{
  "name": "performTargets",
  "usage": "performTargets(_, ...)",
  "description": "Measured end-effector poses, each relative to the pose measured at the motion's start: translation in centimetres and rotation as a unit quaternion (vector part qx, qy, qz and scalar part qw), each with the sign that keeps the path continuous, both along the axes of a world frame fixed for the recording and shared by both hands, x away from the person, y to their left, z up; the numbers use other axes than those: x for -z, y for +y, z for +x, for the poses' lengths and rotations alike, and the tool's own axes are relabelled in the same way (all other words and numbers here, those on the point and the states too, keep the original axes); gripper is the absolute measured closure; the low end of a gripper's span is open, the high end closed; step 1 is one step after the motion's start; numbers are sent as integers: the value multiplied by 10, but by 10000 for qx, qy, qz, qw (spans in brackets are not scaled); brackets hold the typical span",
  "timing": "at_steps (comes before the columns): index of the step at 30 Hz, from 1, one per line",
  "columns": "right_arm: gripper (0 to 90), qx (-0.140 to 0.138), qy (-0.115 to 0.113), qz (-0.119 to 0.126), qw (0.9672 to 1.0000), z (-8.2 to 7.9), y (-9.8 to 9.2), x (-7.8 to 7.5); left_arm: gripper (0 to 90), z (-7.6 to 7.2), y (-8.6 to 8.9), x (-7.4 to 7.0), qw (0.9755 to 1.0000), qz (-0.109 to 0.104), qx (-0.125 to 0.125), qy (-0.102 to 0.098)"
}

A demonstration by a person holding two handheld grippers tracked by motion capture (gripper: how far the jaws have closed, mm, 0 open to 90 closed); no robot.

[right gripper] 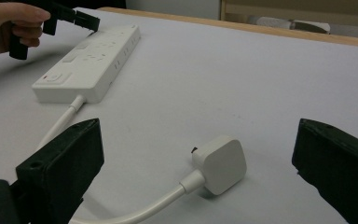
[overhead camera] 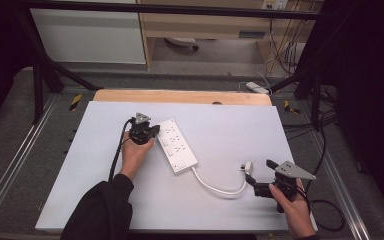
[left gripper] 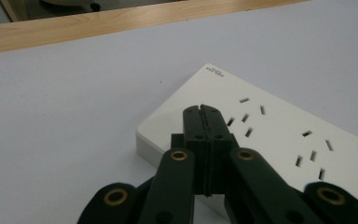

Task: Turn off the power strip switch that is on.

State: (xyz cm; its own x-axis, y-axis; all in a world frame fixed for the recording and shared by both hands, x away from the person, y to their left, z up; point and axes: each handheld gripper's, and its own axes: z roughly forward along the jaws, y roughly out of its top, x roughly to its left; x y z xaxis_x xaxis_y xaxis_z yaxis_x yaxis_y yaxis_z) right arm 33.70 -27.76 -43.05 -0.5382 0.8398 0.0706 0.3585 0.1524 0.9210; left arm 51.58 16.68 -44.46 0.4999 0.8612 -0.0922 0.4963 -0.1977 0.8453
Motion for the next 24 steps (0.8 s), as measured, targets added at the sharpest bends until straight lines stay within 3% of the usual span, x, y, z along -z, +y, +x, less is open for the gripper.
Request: performTargets(24,25,-4,1,7,10000,0,0,0,900,1,0,2,9999,99,30,-27)
